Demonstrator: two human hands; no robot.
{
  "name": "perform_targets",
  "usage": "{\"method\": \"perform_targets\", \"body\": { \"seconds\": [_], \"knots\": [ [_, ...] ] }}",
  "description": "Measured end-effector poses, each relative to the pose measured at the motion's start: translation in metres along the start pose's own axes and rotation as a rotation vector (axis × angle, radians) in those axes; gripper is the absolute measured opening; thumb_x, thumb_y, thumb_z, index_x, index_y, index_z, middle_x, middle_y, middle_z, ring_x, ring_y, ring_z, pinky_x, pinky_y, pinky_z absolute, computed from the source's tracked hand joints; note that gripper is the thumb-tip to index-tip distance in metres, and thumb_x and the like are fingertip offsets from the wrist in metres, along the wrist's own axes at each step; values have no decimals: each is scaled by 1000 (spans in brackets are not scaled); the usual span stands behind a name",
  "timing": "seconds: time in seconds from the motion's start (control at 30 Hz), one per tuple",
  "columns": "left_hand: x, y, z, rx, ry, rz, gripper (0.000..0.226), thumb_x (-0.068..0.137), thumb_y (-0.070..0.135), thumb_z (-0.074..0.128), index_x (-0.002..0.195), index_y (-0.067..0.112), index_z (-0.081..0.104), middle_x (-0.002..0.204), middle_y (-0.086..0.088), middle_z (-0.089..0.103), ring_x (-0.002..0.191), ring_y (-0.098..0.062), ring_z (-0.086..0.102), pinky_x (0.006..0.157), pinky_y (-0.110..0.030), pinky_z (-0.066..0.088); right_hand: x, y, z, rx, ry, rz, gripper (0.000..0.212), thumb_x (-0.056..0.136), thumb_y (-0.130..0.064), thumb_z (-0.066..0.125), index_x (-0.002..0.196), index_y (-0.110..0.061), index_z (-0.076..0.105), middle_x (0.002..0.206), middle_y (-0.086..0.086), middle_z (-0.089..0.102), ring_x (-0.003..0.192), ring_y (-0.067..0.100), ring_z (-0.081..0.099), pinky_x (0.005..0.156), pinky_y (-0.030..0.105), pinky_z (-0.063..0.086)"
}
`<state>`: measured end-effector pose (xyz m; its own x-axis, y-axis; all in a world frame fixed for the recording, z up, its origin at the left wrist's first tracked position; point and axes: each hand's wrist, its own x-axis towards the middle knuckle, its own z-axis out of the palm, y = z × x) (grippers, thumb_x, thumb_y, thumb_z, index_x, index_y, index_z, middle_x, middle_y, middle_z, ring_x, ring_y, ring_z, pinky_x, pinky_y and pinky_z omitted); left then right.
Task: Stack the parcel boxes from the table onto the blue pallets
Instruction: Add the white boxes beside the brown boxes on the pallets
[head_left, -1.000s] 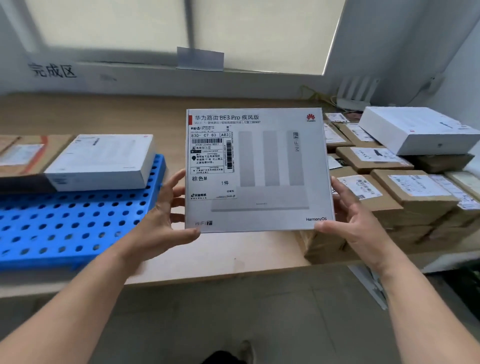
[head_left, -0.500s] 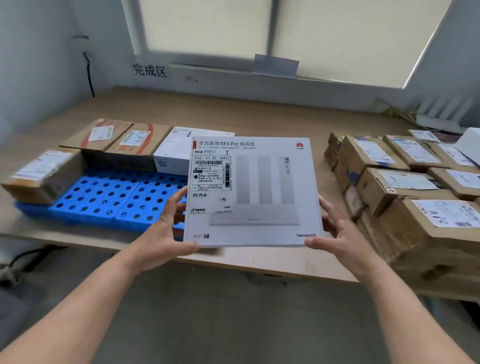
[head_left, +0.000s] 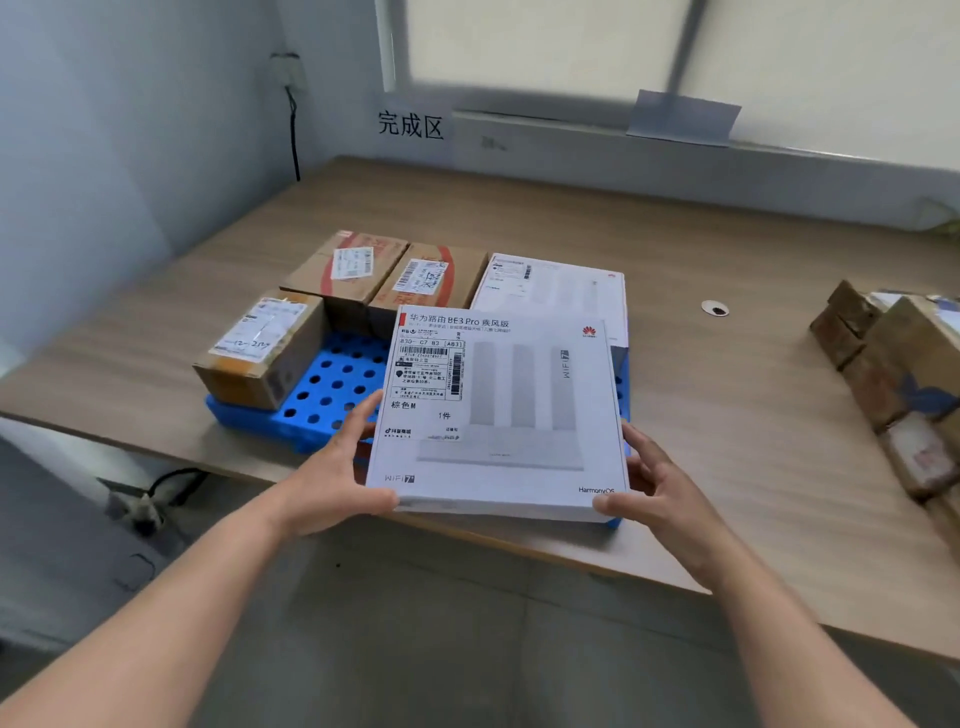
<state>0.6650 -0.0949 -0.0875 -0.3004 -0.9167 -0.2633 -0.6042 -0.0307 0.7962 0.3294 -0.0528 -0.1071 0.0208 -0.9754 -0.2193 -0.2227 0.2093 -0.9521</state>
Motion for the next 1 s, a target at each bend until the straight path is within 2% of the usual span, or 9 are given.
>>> {"method": "perform_targets", "body": {
  "seconds": [0.13,0.23,0.4,0.6,0.67,0.73,0.83,0.93,1.0],
  "knots": [
    [25,-34,-44,-37,-65,-26,104,71,18,75,128,63,1,127,20,40,113,-8,49,82,-20,47,28,-7,45,7,10,39,82,79,4,70,134,-46,36,107,-3,69,94,12,67,74,21,54],
    [43,-57,-74,7,-105,-45,105,75,14,74,135,58,1,129,19,42,112,-6,50,85,-22,47,48,-10,74,11,21,76,81,79,0,72,136,-46,36,106,-5,69,96,12,67,81,23,52],
    [67,-76,-111,140,-117,-3,93,77,13,71,134,50,7,113,35,41,101,9,48,76,-9,42,75,-14,116,12,30,125,82,80,-5,72,140,-43,33,109,-5,69,100,12,66,97,36,50],
    [86,-101,-121,189,-97,62,80,80,11,70,115,56,15,108,41,36,100,12,46,74,-2,39,94,-13,144,9,36,183,80,84,-15,71,146,-39,27,115,-6,65,105,13,63,96,36,50],
    [88,-105,-123,199,-103,51,79,80,19,73,118,56,14,109,41,36,100,17,43,79,-3,37,99,-15,146,15,46,194,80,85,-13,70,146,-39,25,113,-5,65,103,13,63,93,32,51],
    [88,-107,-127,273,-109,66,81,70,48,73,133,51,21,123,34,44,116,5,45,95,-18,40,101,-16,147,12,53,206,80,85,-13,70,146,-40,26,115,-4,66,103,14,64,95,34,51],
    [91,-116,-135,526,88,129,98,61,81,38,145,30,31,139,11,44,130,-14,38,107,-35,32,101,-15,149,-12,60,214,80,85,-16,70,146,-42,25,119,-3,64,106,14,63,98,36,50],
    [97,-118,-142,599,349,163,87,77,72,19,142,20,42,142,-1,46,132,-22,37,108,-40,27,102,-16,153,-30,58,219,80,85,-18,70,146,-43,24,119,-4,64,107,14,62,99,37,49],
    [102,-123,-148,642,358,93,78,87,66,19,144,17,39,148,-2,39,137,-22,29,110,-39,21,105,-18,157,-49,55,221,82,86,-20,70,147,-44,21,118,-5,64,107,14,62,102,41,47]
  ]
}}
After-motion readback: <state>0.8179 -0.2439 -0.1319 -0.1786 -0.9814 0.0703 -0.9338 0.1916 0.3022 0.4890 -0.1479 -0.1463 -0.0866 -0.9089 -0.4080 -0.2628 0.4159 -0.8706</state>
